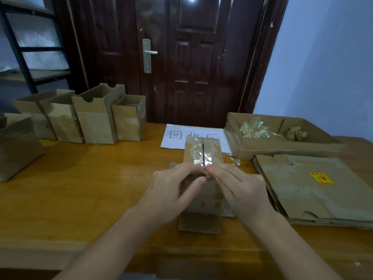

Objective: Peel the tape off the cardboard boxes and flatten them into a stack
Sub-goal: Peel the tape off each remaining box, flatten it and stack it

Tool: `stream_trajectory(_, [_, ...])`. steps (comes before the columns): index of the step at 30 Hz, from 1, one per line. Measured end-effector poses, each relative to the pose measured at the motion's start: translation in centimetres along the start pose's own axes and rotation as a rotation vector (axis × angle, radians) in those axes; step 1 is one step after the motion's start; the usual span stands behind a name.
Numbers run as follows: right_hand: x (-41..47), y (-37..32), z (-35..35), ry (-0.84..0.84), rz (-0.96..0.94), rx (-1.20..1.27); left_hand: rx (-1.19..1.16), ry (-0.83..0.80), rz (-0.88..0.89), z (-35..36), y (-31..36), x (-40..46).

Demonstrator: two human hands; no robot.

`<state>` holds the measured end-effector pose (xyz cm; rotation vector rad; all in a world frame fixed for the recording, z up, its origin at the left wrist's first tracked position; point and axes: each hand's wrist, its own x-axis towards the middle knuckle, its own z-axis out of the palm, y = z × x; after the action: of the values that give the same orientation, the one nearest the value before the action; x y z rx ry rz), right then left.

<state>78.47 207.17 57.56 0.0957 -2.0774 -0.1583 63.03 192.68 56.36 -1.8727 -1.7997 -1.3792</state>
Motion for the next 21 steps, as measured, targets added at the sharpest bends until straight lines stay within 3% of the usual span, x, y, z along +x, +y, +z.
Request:
stream_trajectory(10, [-0.3,-0.2,-0.4,-0.069,-0.004,0.015,-0.019,-0.013,-0.077,-0.3,0.1,0.5])
stream_trajectory(16, [1.6,-0.8,-2.5,-0.291,0.4,0.279,-0.025,0.105,-0.048,0.8,0.0,0.1])
stream_trajectory(19, [3.1,0.0,-2.5,-0.486,0.488,0.252,-0.077,0.149,-0.058,1.2,-0.4,-0.2])
stream_trajectory(21, [3.8,0.4,-2.4,-0.512,0.581,0.366,-0.074,0.148,-0.079,1.4,-0.5,-0.6])
